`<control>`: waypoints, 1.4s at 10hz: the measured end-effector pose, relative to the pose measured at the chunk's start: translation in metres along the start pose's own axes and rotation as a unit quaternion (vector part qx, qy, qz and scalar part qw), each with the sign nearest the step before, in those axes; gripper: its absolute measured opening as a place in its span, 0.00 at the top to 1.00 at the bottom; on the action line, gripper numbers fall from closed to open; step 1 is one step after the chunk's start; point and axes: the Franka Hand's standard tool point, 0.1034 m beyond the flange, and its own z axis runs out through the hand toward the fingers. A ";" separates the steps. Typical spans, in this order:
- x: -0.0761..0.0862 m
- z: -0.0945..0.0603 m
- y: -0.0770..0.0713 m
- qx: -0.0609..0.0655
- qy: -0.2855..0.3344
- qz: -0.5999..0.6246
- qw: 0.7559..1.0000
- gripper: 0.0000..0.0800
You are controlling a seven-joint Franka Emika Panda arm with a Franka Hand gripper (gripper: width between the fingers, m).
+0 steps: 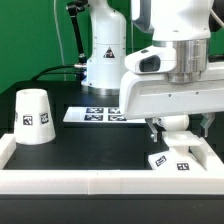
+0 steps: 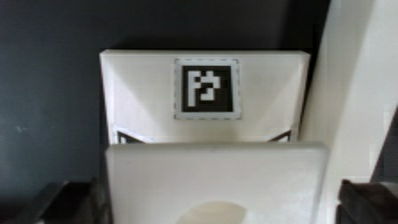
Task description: Assemble lamp
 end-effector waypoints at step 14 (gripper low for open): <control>-0.102 -0.042 -0.025 -0.009 -0.066 -0.274 0.959 0.13</control>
Offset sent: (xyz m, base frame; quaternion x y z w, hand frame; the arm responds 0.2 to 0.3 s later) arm -0.0487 -0.0072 0.0213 -0.0091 -0.0085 -0.0680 0.9976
